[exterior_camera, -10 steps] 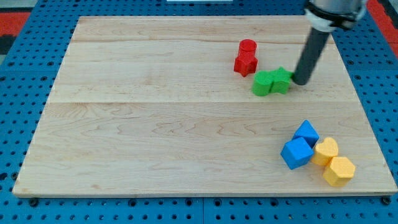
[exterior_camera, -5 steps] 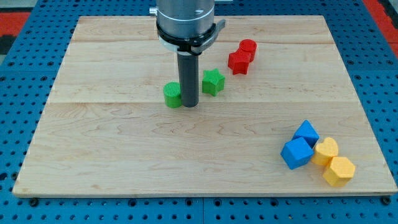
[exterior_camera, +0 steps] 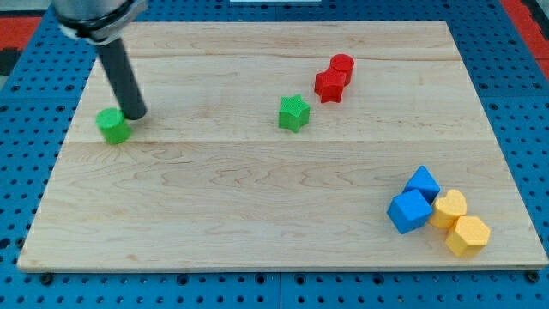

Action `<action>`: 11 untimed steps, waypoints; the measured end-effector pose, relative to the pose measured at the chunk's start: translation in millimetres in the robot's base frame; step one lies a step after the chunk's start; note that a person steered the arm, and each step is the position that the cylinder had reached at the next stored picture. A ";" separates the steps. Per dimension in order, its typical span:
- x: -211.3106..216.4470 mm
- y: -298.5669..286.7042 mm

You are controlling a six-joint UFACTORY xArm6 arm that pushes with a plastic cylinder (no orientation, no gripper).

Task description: Push the green circle towards bottom left

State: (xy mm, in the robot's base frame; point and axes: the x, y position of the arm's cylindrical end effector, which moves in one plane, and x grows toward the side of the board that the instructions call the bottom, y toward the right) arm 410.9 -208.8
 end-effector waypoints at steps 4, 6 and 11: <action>28.3 -55.6; 21.1 -86.8; 103.1 2.8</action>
